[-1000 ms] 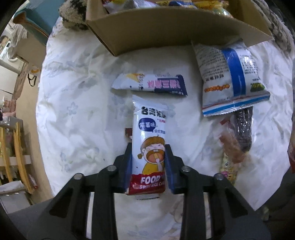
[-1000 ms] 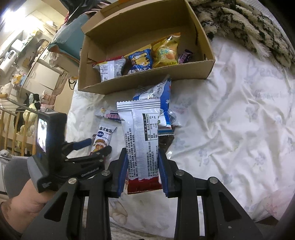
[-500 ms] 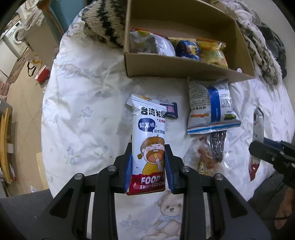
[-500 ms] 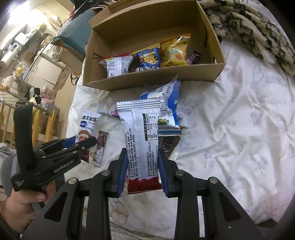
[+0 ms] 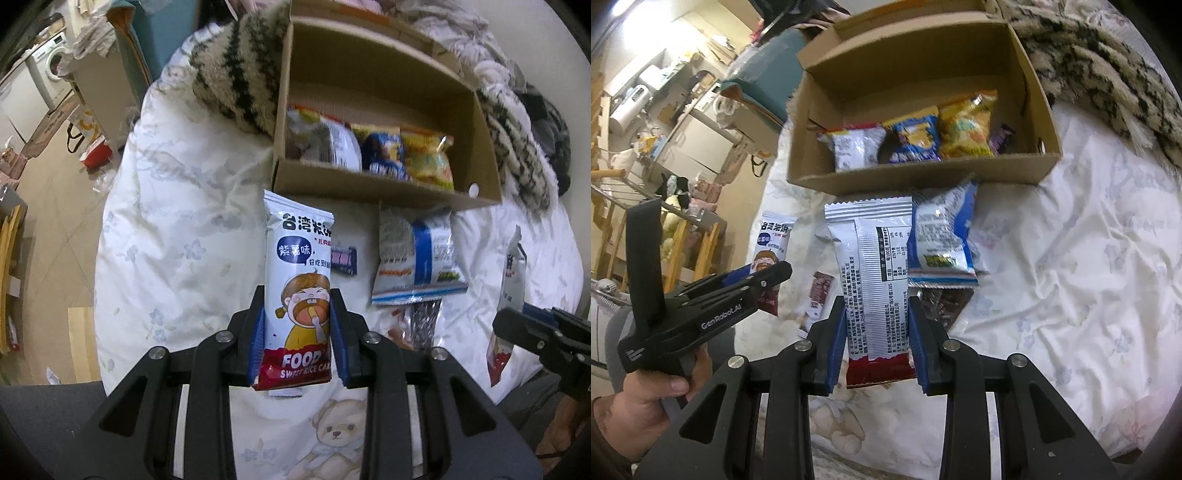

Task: Organize snacks
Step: 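Lift both held snacks and carry them over the cardboard box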

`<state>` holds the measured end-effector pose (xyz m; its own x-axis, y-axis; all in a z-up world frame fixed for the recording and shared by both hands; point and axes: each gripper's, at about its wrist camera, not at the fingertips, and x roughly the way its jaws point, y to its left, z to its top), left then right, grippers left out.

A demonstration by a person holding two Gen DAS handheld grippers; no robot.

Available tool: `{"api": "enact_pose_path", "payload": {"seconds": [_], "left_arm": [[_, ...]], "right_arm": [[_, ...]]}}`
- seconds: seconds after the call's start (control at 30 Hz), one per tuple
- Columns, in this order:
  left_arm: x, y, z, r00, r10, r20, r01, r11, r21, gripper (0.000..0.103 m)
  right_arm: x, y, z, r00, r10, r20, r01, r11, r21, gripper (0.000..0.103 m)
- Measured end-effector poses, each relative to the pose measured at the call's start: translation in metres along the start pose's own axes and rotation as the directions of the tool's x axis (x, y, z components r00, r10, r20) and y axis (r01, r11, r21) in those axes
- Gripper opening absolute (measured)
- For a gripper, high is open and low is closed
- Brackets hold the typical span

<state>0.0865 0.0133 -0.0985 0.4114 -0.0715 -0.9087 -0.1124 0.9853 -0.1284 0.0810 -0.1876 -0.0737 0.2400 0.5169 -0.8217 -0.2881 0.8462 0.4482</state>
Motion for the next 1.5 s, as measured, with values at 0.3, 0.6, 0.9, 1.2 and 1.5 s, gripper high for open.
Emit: {"api": "enact_pose_path", "payload": {"seconds": [0.3, 0.6, 0.9, 1.2, 1.5], "left_arm": [[-0.046, 0.003, 0.027, 0.984, -0.089, 0.156, 0.098, 0.994, -0.05, 0.027], [-0.055, -0.01, 0.069, 0.976, -0.081, 0.204, 0.078, 0.997, 0.022, 0.027], [-0.031, -0.022, 0.101, 0.977, -0.059, 0.206, 0.044, 0.996, 0.075, 0.027], [-0.012, -0.033, 0.125, 0.974, -0.049, 0.221, 0.025, 0.994, 0.109, 0.027], [0.017, -0.024, 0.133, 0.974, -0.018, 0.226, -0.004, 0.995, 0.097, 0.027]], "right_arm": [[-0.036, -0.005, 0.014, 0.986, 0.075, 0.152, -0.08, 0.996, 0.027, 0.033], [-0.059, -0.024, 0.041, 0.962, 0.047, 0.268, -0.069, 0.995, 0.074, 0.033], [-0.056, -0.046, 0.07, 0.953, 0.026, 0.301, -0.069, 0.989, 0.131, 0.033], [-0.047, -0.07, 0.096, 0.951, -0.017, 0.31, -0.038, 0.985, 0.17, 0.033], [-0.026, -0.084, 0.127, 0.954, -0.048, 0.296, 0.001, 0.988, 0.157, 0.033]]}}
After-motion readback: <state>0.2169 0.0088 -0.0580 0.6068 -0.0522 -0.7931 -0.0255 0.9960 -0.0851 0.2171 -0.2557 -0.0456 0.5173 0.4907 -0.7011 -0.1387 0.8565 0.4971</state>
